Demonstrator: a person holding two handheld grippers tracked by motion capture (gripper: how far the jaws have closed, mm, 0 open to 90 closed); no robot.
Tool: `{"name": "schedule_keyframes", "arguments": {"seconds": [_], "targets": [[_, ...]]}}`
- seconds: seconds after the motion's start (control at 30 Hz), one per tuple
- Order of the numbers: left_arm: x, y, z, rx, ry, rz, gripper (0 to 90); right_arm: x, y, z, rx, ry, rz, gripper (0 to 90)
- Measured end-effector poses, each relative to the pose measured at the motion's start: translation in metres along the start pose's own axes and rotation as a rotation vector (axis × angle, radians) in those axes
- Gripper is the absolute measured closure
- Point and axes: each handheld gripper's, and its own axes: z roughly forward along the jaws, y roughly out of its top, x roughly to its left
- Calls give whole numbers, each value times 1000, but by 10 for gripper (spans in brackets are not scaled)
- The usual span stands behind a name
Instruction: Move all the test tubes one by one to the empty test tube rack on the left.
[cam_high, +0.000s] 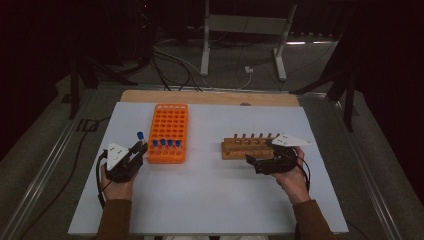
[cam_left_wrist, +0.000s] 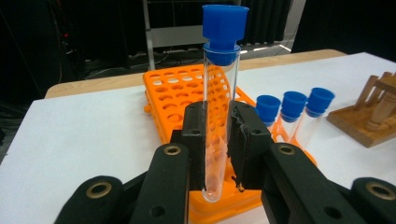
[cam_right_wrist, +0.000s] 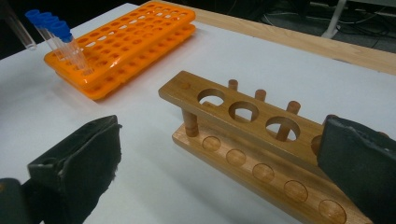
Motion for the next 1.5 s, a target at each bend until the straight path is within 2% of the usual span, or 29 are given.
{"name": "schedule_keyframes", "arguments": {"seconds": [0.27, 0.37, 0.53, 0.73, 0.93, 1.2, 1.5], "targets": [[2, -1, 11, 4, 3, -12, 783, -1, -1, -1, -6, 0, 3, 0], [2, -2, 15, 10, 13, -5, 783, -2, -2, -1, -11, -1, 15, 0], [0, -4, 22, 18, -2, -6, 783, -1, -4, 0, -15, 0, 20, 0], [-1, -8, 28, 52, 6, 3, 782, -3, -7, -1, -14, 1, 21, 0], [1, -21, 31, 113, 5, 7, 783, -6, -12, -5, -8, -8, 27, 0], [-1, -27, 36, 191, -1, 47, 785, -8, -16, -6, 1, -10, 23, 0], [-1, -29, 35, 186, 0, 42, 786, -7, -20, -7, 14, -28, 0, 0]]}}
